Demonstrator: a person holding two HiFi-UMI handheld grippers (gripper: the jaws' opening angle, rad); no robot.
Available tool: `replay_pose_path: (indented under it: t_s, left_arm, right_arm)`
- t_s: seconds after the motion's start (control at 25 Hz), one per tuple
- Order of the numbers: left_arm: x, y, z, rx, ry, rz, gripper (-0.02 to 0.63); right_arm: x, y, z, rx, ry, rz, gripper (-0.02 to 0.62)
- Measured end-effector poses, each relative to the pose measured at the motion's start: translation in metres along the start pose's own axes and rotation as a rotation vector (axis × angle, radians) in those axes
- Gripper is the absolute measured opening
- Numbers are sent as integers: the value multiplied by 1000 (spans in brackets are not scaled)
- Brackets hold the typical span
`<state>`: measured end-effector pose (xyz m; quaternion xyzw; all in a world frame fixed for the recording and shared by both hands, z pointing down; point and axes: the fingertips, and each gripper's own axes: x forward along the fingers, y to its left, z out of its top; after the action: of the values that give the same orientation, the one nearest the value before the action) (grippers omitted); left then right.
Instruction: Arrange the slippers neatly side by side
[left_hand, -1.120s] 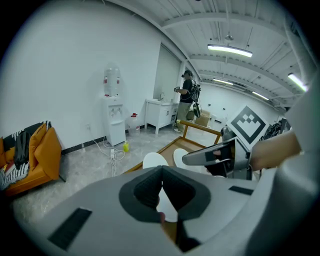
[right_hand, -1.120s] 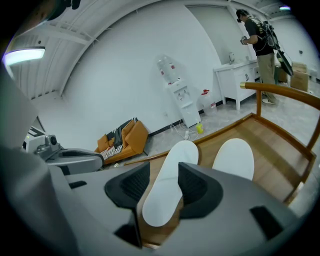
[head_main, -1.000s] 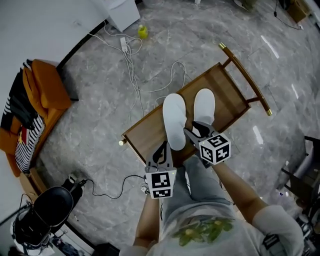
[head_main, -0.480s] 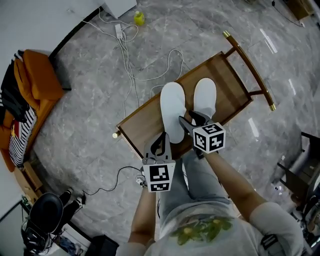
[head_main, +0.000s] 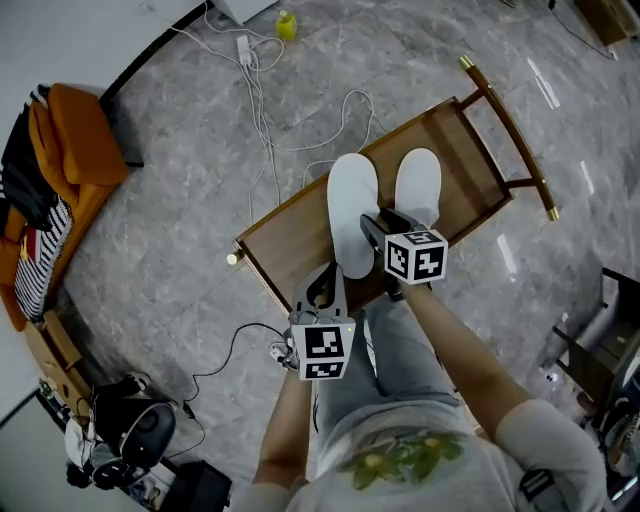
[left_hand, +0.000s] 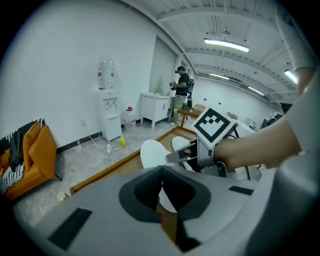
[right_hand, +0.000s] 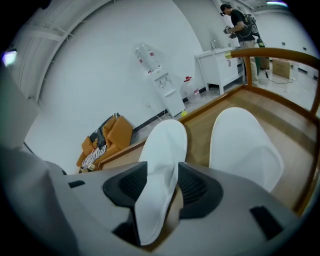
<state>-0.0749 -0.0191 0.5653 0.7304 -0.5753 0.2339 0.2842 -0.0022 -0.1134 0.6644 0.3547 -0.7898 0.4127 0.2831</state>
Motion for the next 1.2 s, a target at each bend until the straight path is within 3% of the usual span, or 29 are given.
replay_pose_path:
  t_s: [0.16,0.4,0.88,1.2]
  left_arm:
    - [2,-1,-5,-2,10,-1,17]
    - [4,-1,-14,-8,29,2,17]
    - [4,0,-20,-12,38,1,17]
    - [5,0,-20,-11,40,-1,17]
  right_arm:
    - [9,-1,0,-14,16,4,185]
    - [13,-1,1,-52,34,5,54]
    - [6,18,6,-216,79,89,34]
    - [1,28,3,-335,180,182,32]
